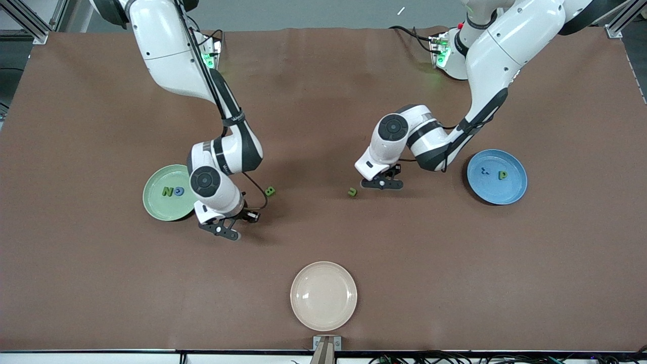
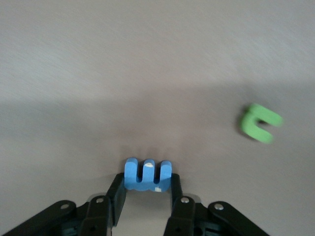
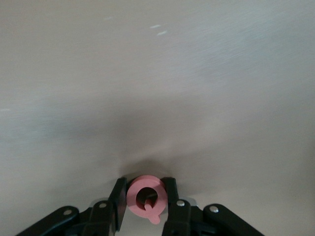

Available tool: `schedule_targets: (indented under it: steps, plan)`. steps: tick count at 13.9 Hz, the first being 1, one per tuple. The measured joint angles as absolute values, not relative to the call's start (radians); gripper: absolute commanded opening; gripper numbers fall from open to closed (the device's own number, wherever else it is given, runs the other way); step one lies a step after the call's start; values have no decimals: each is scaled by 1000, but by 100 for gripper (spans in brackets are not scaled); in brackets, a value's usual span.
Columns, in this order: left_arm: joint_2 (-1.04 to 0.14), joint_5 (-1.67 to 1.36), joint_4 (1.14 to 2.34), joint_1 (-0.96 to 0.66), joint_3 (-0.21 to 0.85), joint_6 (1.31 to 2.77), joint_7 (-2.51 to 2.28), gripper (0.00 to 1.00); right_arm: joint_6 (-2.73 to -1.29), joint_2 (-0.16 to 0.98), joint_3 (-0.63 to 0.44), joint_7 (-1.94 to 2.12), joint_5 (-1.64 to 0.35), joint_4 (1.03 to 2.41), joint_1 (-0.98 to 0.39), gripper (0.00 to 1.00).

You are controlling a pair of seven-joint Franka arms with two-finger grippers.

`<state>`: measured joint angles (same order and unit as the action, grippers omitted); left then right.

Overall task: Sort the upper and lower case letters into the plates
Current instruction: 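Place the m in the blue plate while the right gripper places Q in green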

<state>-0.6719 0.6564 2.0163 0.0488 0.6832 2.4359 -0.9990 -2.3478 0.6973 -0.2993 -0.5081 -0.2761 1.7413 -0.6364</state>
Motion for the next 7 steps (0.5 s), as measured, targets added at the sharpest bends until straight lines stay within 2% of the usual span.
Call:
schedule_targets:
  steps: [3,5,7]
  plan:
    - [-635,662,2020,113,683,2397,-902,9,-2220,643,-339,-356,-276,1742,-562,1]
    - [-602,662,2039,171,694,2389,-828,9,-2197,591,-342,-241,-276,1785,-496,1]
    - [-574,662,2074,280,754,2386,-753,7,-2196,517,-345,-139,-276,1874,-444,1]
